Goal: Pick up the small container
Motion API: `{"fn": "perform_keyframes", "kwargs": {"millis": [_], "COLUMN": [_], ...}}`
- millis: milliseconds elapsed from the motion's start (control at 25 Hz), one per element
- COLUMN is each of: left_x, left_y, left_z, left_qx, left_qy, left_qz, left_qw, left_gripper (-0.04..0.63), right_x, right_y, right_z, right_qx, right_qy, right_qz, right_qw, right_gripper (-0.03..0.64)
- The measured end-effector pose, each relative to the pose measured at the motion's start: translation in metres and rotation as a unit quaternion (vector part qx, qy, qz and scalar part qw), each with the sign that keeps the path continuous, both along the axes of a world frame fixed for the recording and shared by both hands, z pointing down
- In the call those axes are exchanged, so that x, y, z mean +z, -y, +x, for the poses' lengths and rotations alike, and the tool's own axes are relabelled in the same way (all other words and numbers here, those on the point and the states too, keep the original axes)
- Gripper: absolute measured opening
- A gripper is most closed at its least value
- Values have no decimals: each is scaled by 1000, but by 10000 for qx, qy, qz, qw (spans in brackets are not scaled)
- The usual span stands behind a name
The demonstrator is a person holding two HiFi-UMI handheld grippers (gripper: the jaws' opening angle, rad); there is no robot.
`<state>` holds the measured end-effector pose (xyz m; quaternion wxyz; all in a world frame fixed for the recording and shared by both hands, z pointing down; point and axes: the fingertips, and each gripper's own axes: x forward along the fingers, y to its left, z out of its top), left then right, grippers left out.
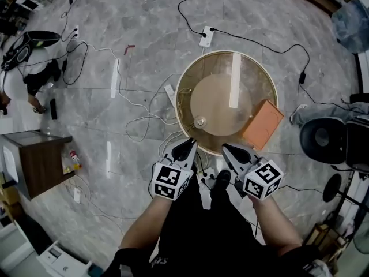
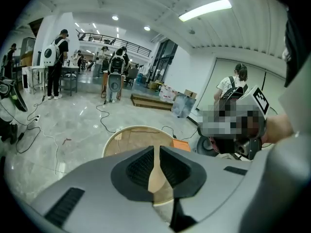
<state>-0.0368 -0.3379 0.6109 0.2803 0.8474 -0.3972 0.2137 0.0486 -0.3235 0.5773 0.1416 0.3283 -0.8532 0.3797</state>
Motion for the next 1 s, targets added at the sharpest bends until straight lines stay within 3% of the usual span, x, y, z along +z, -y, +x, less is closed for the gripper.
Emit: {"fn": "perform_keyframes", "kwargs": {"millis": [320,440,640,1000], "left_x": [94,133,196,255], "left_y": [19,27,37,46], "left_z": [-6,-4,6,20], "left_qx": [117,235,593,626], "left_qy": [-65,-94,203,57], "left_qz": [-210,-116,196,359], "left_qw": [9997,9996,9978,9974], "left_gripper": [166,205,248,334], "right_x": [70,102,153,206], "right_y": [1,4,4,-3], "right_z": [-11,-7,-6,-8], "right_qx": [-137,-70,-81,-148], "right_qy": [-94,-203,-242,-120], "right_qz": [-221,-287,-294,-419], "right_qw": [9996,9994,9992,9989], "right_gripper": [14,14,14,14]}}
